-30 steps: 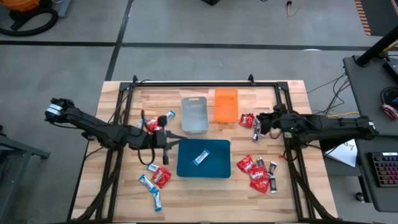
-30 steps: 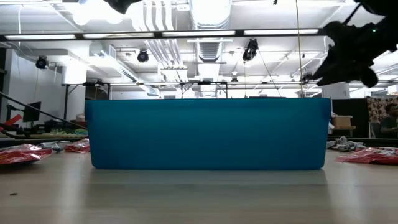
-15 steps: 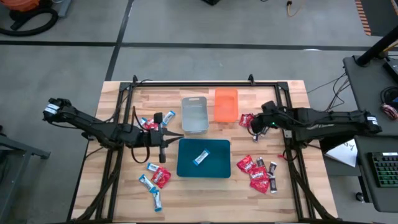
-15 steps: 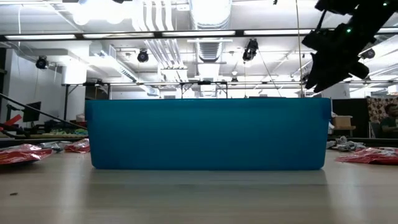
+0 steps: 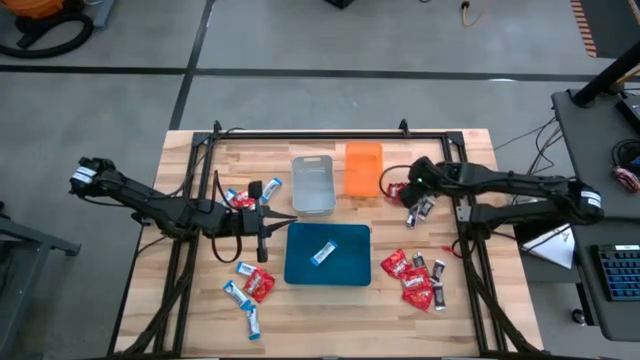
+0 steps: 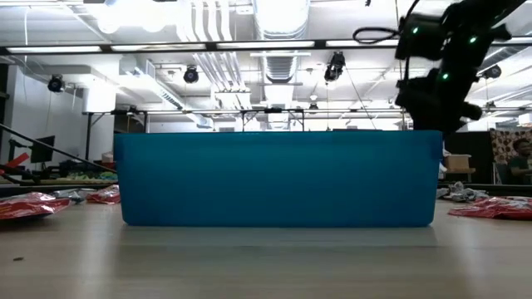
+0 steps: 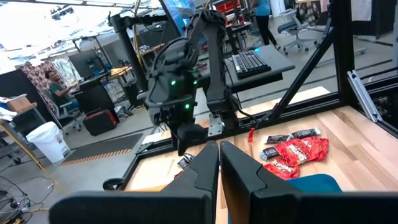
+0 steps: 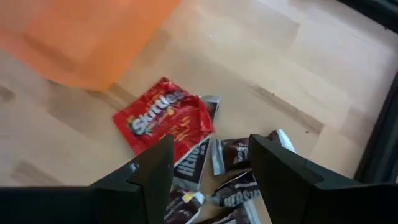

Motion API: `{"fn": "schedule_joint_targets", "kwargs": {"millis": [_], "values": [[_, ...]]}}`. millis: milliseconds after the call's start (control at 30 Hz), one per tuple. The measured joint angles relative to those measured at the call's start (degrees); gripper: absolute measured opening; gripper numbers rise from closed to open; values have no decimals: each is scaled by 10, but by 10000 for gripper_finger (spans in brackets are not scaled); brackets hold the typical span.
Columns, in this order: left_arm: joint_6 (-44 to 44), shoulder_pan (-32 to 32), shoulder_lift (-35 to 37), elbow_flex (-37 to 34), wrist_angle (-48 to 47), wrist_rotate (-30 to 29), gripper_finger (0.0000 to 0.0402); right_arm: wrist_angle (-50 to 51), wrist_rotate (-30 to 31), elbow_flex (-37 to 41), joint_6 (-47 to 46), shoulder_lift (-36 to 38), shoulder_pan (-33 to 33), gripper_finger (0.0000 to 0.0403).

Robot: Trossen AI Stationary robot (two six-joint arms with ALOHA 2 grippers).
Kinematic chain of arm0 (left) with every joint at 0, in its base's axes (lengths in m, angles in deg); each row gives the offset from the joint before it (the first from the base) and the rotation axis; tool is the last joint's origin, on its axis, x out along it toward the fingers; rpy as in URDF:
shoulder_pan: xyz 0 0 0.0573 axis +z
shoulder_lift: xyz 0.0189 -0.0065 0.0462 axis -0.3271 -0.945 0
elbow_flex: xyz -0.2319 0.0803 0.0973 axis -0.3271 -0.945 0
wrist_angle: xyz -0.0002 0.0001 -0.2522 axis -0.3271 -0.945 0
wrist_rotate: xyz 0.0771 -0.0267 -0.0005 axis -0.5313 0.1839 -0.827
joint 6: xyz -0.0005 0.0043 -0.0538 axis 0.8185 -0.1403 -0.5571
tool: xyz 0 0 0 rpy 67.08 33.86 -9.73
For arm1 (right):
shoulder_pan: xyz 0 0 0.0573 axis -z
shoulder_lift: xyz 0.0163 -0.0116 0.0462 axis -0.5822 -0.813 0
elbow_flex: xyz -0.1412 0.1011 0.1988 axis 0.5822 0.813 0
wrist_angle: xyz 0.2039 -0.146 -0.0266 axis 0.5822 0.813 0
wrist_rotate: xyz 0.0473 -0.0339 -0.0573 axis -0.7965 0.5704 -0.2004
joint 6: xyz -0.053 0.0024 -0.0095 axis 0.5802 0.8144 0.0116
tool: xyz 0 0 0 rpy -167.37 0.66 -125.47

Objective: Sort candy
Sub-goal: Put the red chocolate into the orange bin

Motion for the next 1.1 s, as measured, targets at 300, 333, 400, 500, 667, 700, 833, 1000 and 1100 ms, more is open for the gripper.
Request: {"fn": "schedule_joint_targets", "kwargs": {"millis": [300,333,400,500,667,700,833,1000,1100], "values": [[-1,0,0,0,0,0,0,-71,-68,0,109,-82,72,201],[-2,0,0,0,0,0,0,-77,-71,0,116,-92,77,201],[-4,0,0,0,-1,0,0,-81,-73,0,130,-113,86,201],[-13,0,0,-1,-3,0,0,-86,-81,0,147,-142,95,201],[-28,0,-3,-2,-10,0,0,-115,-117,0,163,-177,103,201],[-31,0,-4,-2,-14,0,0,-121,-118,0,166,-183,104,201],[-42,0,-8,-2,-21,0,0,-139,-128,0,174,-206,107,196],[-51,0,-14,-2,-22,0,0,-165,-128,-1,186,-234,109,164],[-54,0,-19,-2,-23,0,0,-173,-127,-2,196,-245,109,130]]}}
